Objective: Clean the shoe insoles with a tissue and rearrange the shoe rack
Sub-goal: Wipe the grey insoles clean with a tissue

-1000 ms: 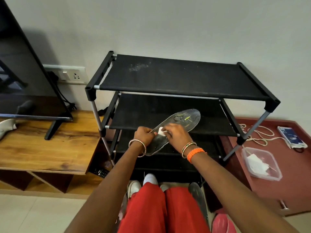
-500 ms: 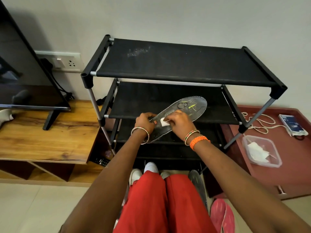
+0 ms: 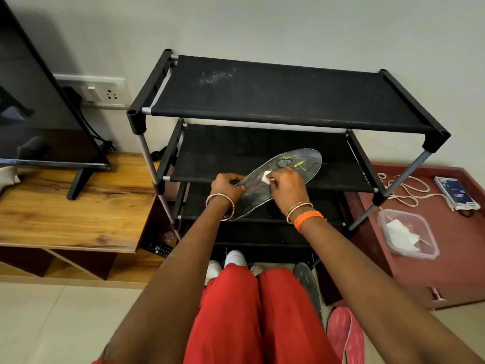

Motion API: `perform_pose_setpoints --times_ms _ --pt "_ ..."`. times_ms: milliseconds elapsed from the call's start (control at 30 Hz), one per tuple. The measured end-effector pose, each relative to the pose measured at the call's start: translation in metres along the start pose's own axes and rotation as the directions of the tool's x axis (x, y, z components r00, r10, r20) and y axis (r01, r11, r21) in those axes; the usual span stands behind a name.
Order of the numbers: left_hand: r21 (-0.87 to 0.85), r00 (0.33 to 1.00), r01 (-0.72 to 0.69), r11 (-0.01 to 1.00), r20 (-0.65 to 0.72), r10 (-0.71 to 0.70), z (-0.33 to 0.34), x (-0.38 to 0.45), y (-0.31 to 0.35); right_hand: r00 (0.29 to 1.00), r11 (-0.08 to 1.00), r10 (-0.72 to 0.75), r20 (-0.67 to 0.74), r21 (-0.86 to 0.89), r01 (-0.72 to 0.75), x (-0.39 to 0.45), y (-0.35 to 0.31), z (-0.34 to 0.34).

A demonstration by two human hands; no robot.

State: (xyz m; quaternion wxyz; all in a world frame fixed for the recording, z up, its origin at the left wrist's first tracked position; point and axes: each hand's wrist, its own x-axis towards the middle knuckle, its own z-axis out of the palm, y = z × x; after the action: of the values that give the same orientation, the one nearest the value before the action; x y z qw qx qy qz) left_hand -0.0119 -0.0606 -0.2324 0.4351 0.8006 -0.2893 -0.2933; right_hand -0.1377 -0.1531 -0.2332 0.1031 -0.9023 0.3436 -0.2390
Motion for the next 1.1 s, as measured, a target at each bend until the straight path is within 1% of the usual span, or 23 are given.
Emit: perform_pose_setpoints --times_ms 67,133,167,200,267,300,333,367,467,533,567,600,667,700,733,767,800,867,900,933,967,1033,1100 --pt "-0.010 1.000 0.010 1.000 -0.001 -0.010 0.000 0.001 -0.001 0.979 0.984 -0.173 0.107 -0.022 0.176 -0.008 -0.011 0.003" --pt "-0.029 1.000 0.020 0.999 0.006 -0.020 0.001 0.002 0.000 0.926 0.945 -0.315 0.209 -0.028 0.327 -0.012 -0.010 -0.001" --pt "-0.038 1.000 0.023 0.999 0.008 -0.023 0.001 0.003 0.001 0.924 0.942 -0.321 0.209 -0.035 0.335 -0.008 -0.003 -0.005" --pt "-0.044 1.000 0.031 0.999 0.008 -0.030 0.000 0.003 0.002 0.943 0.956 -0.281 0.177 -0.038 0.292 -0.002 0.006 -0.007" --pt "-0.044 0.998 0.053 0.998 0.018 -0.052 -0.001 0.004 0.003 0.989 0.993 -0.111 0.097 -0.019 0.113 0.008 0.017 -0.008" --pt "-0.049 0.998 0.064 0.997 0.024 -0.063 0.000 0.004 0.001 0.996 0.998 -0.058 0.075 -0.018 0.059 0.007 0.015 -0.007" --pt "-0.060 0.997 0.070 0.996 0.024 -0.069 0.001 0.005 0.000 0.996 0.998 -0.064 0.061 -0.027 0.065 0.003 0.009 -0.005" --pt "-0.071 0.997 0.069 0.995 0.022 -0.067 0.001 0.006 -0.002 0.991 0.993 -0.114 0.072 -0.029 0.116 -0.003 0.001 0.000" --pt "-0.093 0.998 0.061 0.994 0.025 -0.058 0.001 0.007 -0.002 0.928 0.944 -0.323 0.187 -0.001 0.329 -0.019 -0.010 0.008" --pt "-0.086 0.998 0.057 0.995 0.023 -0.055 0.001 0.008 -0.001 0.913 0.928 -0.361 0.191 -0.025 0.372 -0.015 -0.002 0.005" --pt "-0.078 0.999 0.052 0.996 0.017 -0.050 0.001 0.008 0.000 0.929 0.938 -0.336 0.156 -0.040 0.346 -0.013 0.004 0.003" --pt "-0.070 0.999 0.052 0.996 0.012 -0.051 0.002 0.009 -0.001 0.959 0.962 -0.268 0.095 -0.036 0.272 -0.011 0.010 0.002" --pt "-0.064 0.998 0.059 0.996 0.006 -0.059 0.002 0.010 -0.002 0.998 0.998 -0.054 -0.038 0.014 0.054 -0.011 0.014 0.002" --pt "-0.064 0.998 0.066 0.996 0.007 -0.066 0.003 0.010 -0.002 0.997 1.000 0.005 -0.080 0.029 -0.003 -0.012 0.011 0.004" --pt "-0.066 0.998 0.066 0.996 0.007 -0.066 0.003 0.010 -0.003 0.996 0.999 0.006 -0.088 0.032 -0.003 -0.014 0.005 0.007" --pt "-0.070 0.998 0.065 0.995 0.005 -0.065 0.002 0.009 -0.002 0.997 0.998 -0.045 -0.058 0.035 0.047 -0.017 -0.002 0.010" --pt "-0.079 0.998 0.061 0.995 0.001 -0.061 0.002 0.009 -0.002 0.990 0.989 -0.141 0.002 0.038 0.141 -0.022 -0.009 0.015" --pt "-0.087 0.998 0.058 0.994 -0.015 -0.060 0.004 0.009 -0.002 0.921 0.933 -0.358 0.153 0.033 0.358 -0.030 -0.015 0.019" --pt "-0.079 0.998 0.058 0.995 -0.028 -0.060 0.005 0.008 -0.002 0.886 0.905 -0.419 0.200 0.009 0.426 -0.029 -0.012 0.017" --pt "-0.066 0.997 0.051 0.997 -0.046 -0.054 0.006 0.009 -0.003 0.875 0.893 -0.437 0.207 -0.021 0.450 -0.026 -0.005 0.014" --pt "-0.045 0.997 0.042 0.998 -0.057 -0.045 0.006 0.009 -0.003 0.896 0.907 -0.405 0.182 -0.040 0.419 -0.022 0.003 0.010" --pt "-0.018 0.997 0.038 0.999 -0.061 -0.039 0.006 0.010 -0.004 0.975 0.975 -0.217 0.049 -0.032 0.218 -0.017 0.017 0.002" --pt "-0.043 0.997 0.050 0.998 -0.050 -0.052 0.005 0.012 -0.004 0.997 0.999 -0.046 -0.058 0.006 0.046 -0.015 0.022 0.000"
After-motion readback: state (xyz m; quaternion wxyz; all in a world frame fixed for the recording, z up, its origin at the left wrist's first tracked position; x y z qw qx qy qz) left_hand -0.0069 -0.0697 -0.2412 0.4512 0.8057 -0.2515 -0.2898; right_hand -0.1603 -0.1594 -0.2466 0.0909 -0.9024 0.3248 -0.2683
